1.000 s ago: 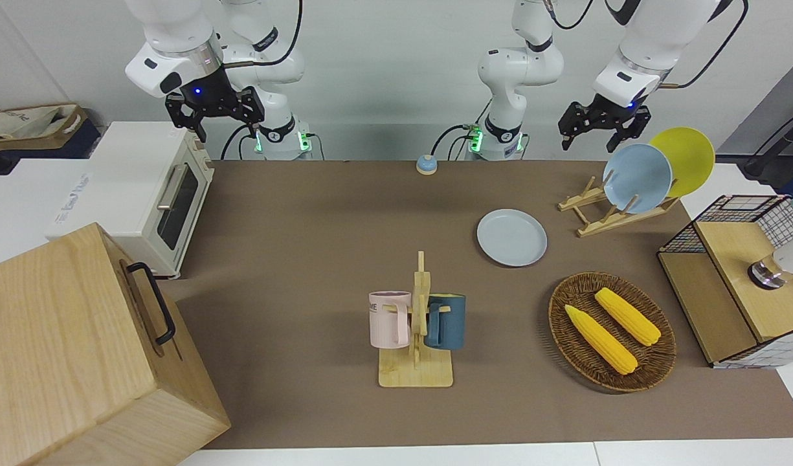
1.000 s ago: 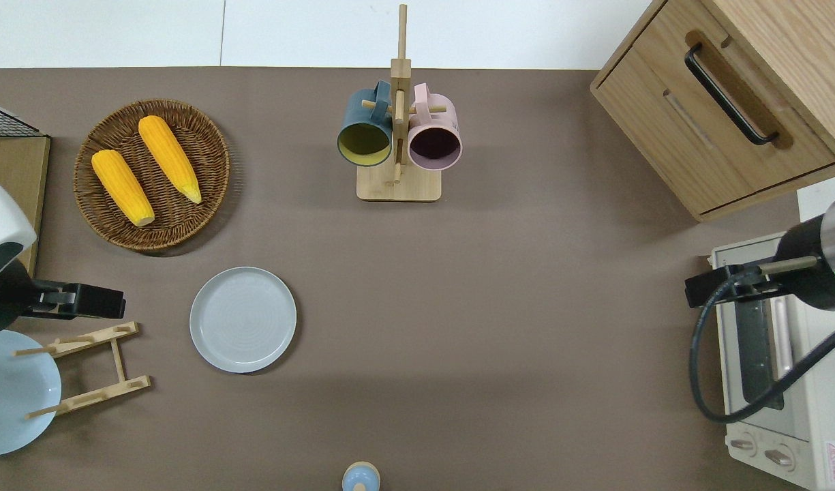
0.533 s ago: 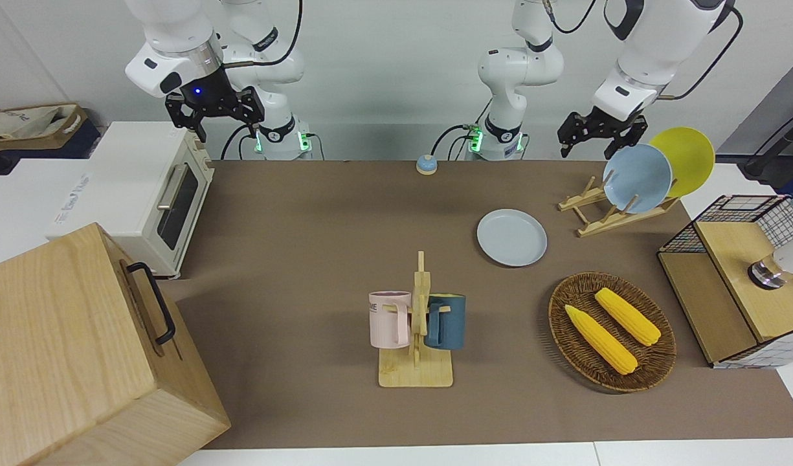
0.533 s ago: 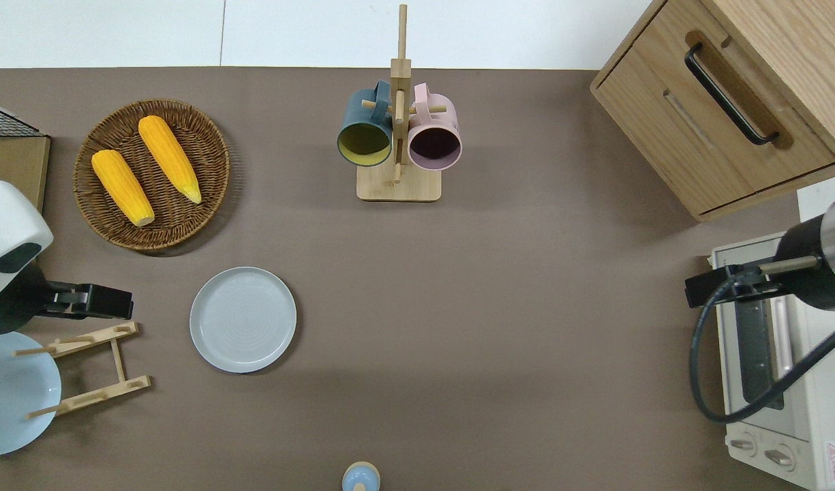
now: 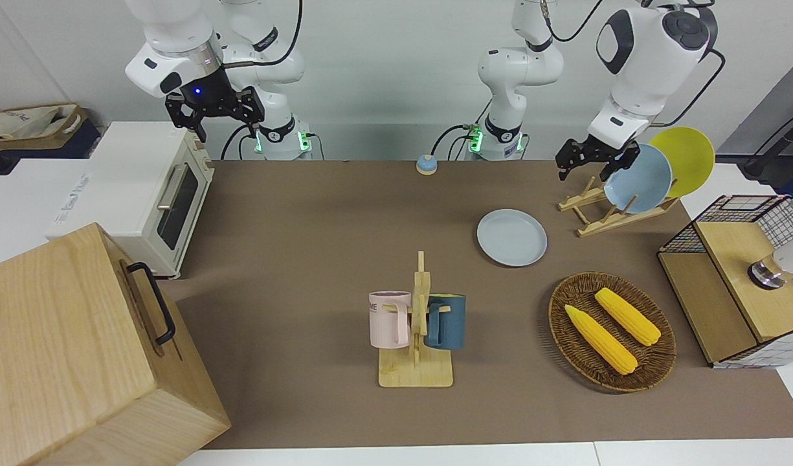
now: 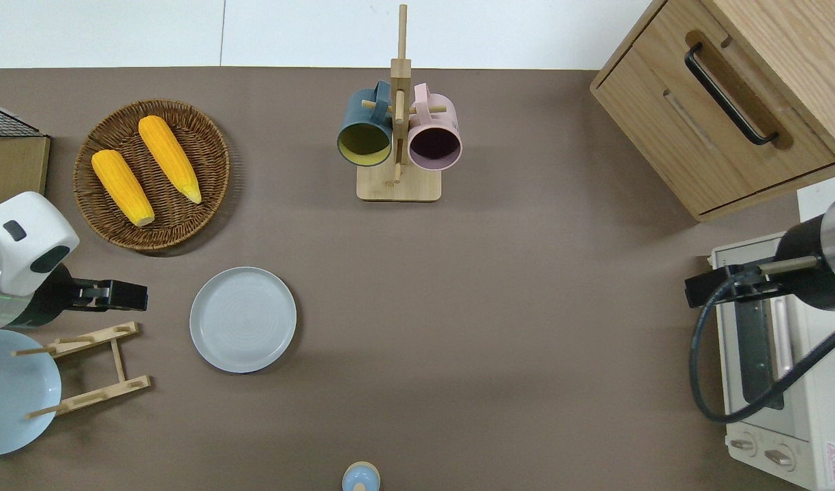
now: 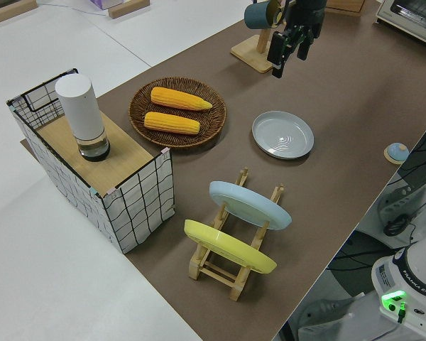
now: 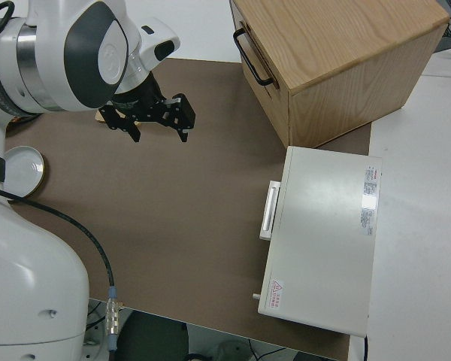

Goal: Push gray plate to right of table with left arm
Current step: 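Move the left gripper toward the edge of the gray plate nearest it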

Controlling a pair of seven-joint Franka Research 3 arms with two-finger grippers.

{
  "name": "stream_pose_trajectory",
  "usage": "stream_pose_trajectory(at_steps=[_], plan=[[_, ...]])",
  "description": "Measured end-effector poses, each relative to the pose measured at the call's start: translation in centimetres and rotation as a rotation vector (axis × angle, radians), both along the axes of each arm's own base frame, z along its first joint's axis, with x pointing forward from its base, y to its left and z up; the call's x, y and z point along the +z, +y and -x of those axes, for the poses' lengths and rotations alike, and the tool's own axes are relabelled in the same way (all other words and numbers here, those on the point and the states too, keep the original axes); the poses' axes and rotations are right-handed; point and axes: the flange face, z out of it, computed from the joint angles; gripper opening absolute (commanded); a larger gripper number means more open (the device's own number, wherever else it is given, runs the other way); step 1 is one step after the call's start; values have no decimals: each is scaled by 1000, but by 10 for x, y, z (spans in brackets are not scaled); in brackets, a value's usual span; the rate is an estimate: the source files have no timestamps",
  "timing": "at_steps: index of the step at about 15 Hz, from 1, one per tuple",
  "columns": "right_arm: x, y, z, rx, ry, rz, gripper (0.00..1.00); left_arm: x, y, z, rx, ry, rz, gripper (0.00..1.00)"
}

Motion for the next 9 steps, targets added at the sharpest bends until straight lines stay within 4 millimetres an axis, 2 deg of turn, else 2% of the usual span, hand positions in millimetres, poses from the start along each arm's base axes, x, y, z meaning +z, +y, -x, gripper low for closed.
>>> stream_pose_trajectory(at_steps=[9], plan=[[0,0,0,0,0,0,983,-63,4,7,11,-35,0,995]])
